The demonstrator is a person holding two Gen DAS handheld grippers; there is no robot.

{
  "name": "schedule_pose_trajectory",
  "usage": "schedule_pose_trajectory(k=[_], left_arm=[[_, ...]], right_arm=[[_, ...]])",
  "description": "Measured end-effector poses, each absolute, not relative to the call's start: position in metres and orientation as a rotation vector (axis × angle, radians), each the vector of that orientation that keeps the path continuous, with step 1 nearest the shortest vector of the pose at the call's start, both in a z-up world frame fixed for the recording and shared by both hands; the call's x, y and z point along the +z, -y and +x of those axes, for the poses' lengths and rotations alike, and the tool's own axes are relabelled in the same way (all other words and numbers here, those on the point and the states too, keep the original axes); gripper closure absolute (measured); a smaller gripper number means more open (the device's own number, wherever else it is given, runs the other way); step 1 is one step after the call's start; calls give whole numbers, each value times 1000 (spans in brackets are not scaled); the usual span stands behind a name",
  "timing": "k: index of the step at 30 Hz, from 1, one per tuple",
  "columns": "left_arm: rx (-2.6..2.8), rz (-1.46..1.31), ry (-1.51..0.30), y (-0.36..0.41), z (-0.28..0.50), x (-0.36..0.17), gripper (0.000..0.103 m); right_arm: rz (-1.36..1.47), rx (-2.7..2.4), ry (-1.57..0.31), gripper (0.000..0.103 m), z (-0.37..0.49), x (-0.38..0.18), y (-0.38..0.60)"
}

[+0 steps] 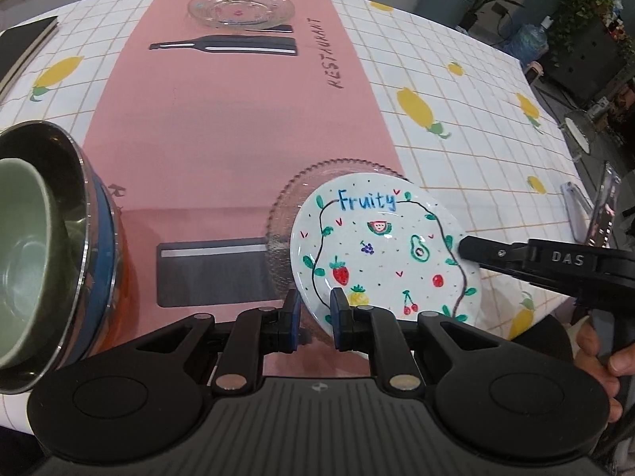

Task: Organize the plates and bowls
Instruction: 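Lower the 'Fruity' plate onto the glass plate and open both grippers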

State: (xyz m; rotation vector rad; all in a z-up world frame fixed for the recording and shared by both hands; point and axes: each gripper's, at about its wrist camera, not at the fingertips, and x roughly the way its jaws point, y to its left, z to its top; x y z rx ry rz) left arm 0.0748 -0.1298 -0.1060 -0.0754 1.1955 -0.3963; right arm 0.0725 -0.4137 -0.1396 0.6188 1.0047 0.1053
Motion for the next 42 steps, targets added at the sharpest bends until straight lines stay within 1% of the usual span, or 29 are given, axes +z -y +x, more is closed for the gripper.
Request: schedule_pose_trajectory(k=[5,6,7,8,13,15,17,18,20,23,27,29,34,35,36,37,42], left_arm=[[-360,-67,-1181,124,77,-107,90],[-370,-76,-1175,124,77,-107,95],[-401,-104,-1173,123,77,-106,102],[-420,-126,-1176,124,77,-105,102],[-413,-55,-1141,141,76,-101,102],[-397,-39,-1123,141,74,-100,101],[-366,-11,-1092,138,71,-98,96],[-353,-1,-1076,137,69,-97,95],[-339,16,-1051,133,65,-94,89],[-320,46,-1027,131,61,-91,84],[-292,69,-1039,129,57,-95,80],[-288,64,-1050,128,54,-98,75],[-280,39,-1073,124,52,-105,72],[-278,33,-1075,123,52,-106,72],[-277,28,-1076,122,51,-106,72],[-277,22,-1078,122,50,-107,71],[-281,-9,-1079,118,50,-107,71]], right_arm=[[571,122,-999,98,80,-136,401],[564,121,-999,98,81,-136,399],[567,129,-992,98,82,-137,399],[573,134,-999,98,83,-138,398],[567,132,-997,97,86,-143,389],[565,129,-985,98,86,-144,389],[564,126,-974,98,86,-144,389],[563,125,-968,98,85,-144,389],[556,119,-959,98,85,-144,389],[546,113,-949,95,82,-142,388],[527,106,-946,94,76,-140,386],[528,106,-942,94,73,-139,386],[533,104,-935,92,73,-138,386],[528,99,-925,91,73,-137,386],[513,87,-903,85,72,-134,386],[492,79,-881,82,70,-131,386],[475,88,-871,81,73,-124,388]])
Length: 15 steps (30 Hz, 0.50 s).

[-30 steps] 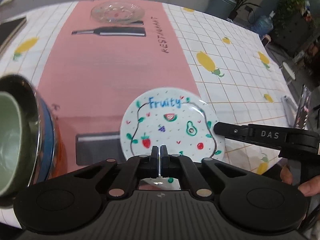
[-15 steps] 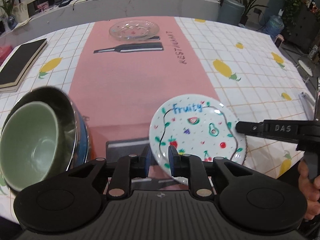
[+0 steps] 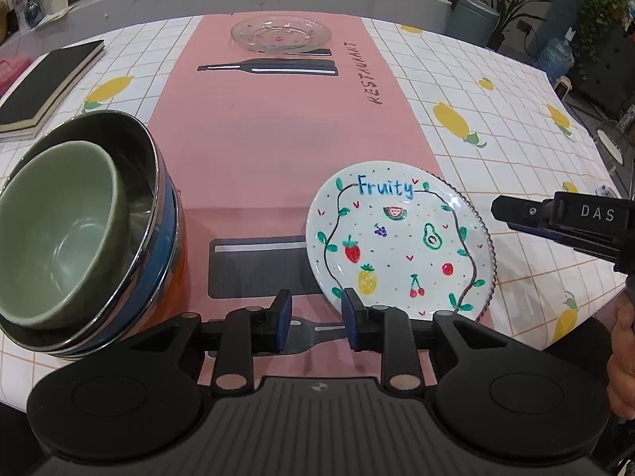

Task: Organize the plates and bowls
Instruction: 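Lower the 'Fruity' plate onto the glass plate and open both grippers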

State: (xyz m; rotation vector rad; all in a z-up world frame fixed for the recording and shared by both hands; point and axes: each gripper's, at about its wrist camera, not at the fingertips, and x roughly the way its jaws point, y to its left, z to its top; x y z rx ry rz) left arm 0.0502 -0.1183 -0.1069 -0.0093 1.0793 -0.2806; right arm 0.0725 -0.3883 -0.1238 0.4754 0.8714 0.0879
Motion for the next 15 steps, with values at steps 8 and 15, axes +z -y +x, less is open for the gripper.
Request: schedule_pose_trajectory(k=[8,15], left_arm=[[-296,-84,-1073,114,54,-110,73],[-280,-121,-1064,112,57,-116,80]], right_arm=[[510,105,-961,73,61,-141,384],[550,119,-996,73,54,-152,377]])
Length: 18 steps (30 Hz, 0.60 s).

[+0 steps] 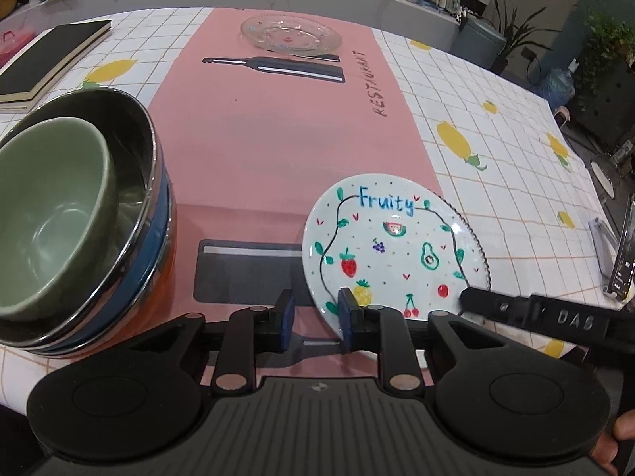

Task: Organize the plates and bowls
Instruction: 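Lower the 'Fruity' plate onto the glass plate and open both grippers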

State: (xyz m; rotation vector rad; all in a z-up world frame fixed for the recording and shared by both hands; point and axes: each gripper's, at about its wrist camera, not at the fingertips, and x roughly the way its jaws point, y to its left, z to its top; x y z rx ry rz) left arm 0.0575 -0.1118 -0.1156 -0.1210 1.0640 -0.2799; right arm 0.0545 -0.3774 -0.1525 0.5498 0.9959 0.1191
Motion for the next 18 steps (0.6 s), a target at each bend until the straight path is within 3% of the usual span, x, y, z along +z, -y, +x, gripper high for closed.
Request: schedule_pose_trajectory(k=[8,18], left_arm=[[-311,-33,-1037,126,57,-114,98],[-337,41,-1023,137,57,-113,98]], right_arm=[[531,109,-993,74,56,-149,376],[519,86,-997,81,62,-148,379]])
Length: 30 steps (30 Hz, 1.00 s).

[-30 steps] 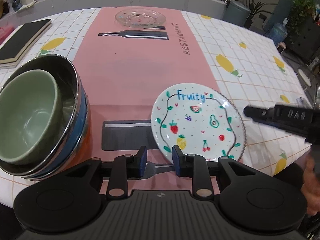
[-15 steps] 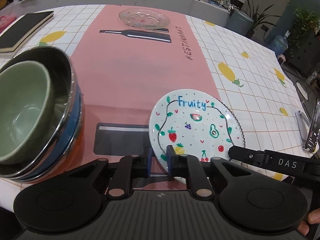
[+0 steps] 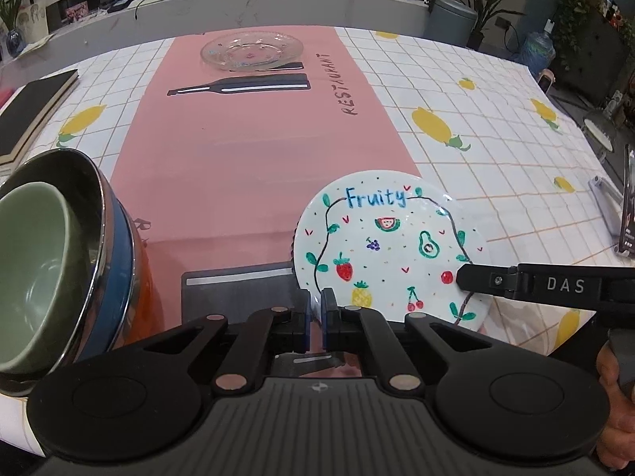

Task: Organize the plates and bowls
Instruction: 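Lower the 'Fruity' plate onto the glass plate and open both grippers, then move both grippers to the clear embossed glass plate on the runner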

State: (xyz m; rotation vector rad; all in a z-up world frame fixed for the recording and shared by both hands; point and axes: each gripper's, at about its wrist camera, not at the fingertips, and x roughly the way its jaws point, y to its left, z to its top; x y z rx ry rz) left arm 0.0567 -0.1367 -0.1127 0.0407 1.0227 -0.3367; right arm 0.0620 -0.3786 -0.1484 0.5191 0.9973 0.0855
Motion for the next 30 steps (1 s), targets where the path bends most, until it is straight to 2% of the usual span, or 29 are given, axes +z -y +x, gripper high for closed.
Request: schedule_pose_trajectory(k=[6,8,12,17,20,30], left_arm=[[-354,22,-1039,142,58,-112,98],[-346,15,-1041,139,57,-110,94],[-329,-8,-1025,130,63,-100,94],[-307,-59,-989,121,81,-77,94],[-282,-76,-967,119,99,-60,94],[-311,-82,-932,119,160,-11,89]], right_arm=[[499,79,-986,81,65,-143,379],[471,69,-965,81,65,-138,381],[461,63,-938,80,71,-128,389],[436,81,-903,79,87,-111,390],[414,98,-880,74,100,-100,388],[356,156,-833,74,157,-68,374]])
